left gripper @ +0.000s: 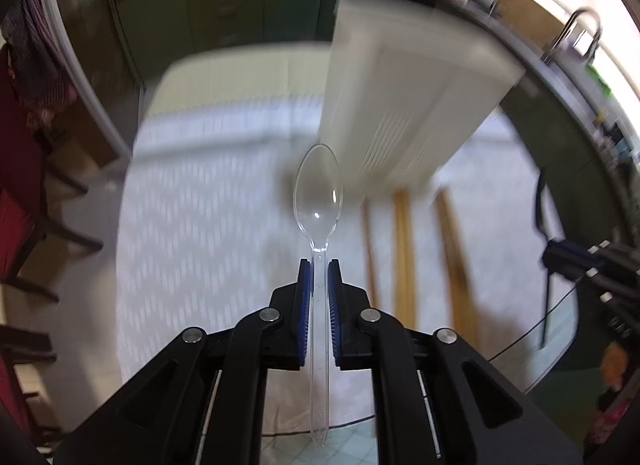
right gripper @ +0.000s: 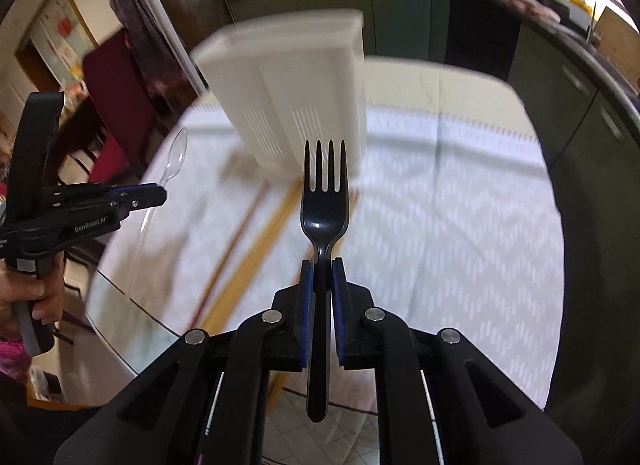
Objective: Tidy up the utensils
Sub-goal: 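Lift the spoon with the left tool into the white caddy while the right tool drops the fork in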
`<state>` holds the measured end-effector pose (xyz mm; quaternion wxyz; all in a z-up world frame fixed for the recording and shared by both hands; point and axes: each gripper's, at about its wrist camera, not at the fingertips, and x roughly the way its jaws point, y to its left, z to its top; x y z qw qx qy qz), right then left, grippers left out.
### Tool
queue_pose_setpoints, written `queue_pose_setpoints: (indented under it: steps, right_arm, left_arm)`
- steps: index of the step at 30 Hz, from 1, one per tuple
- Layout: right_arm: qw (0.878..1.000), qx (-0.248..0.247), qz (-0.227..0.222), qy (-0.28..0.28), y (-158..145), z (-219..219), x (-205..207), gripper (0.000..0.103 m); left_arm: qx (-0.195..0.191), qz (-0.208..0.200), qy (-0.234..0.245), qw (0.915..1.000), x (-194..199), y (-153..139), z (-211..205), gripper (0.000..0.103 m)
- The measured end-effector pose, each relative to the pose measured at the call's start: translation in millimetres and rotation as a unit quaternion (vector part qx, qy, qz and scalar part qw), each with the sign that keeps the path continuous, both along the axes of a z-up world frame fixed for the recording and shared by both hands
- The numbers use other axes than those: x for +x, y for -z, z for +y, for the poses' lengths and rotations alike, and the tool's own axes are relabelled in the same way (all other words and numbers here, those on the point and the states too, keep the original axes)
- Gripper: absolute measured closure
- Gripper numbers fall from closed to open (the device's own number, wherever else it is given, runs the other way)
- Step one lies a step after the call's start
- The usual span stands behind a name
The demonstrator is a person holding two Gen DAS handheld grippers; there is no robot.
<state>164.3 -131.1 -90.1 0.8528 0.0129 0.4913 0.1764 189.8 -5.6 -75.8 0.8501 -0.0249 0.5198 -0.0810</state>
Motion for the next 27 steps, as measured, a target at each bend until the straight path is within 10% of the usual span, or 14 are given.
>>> queue_pose_setpoints:
  steps: [4,14,19,27]
  right_arm:
    - [0.999,0.026,-0.040,0.003,-27,-7,-2,0.093]
    - [0.995,0.053,-0.081,0.016,-59,-19,-7,0.093]
    - [0.995,0.056,-0.086,0.019,-59,-26,-8,0.093]
    - [0.992,0.071,-0.102,0.023,-73,-26,8,0.093]
  left_arm:
    - [-0.041,-0.099,0.006,0.9942,4,-57,-9,0.094]
    - [-0.086,-0.338,0.002,0.9371,57,-136,-46,0.094]
    - [-0.052,-0.360,-0.021,0.9314,80,-116,-60,0.094]
    - [-0.014,-0.291,-0.011,0.9564,81,-81,-58,0.077]
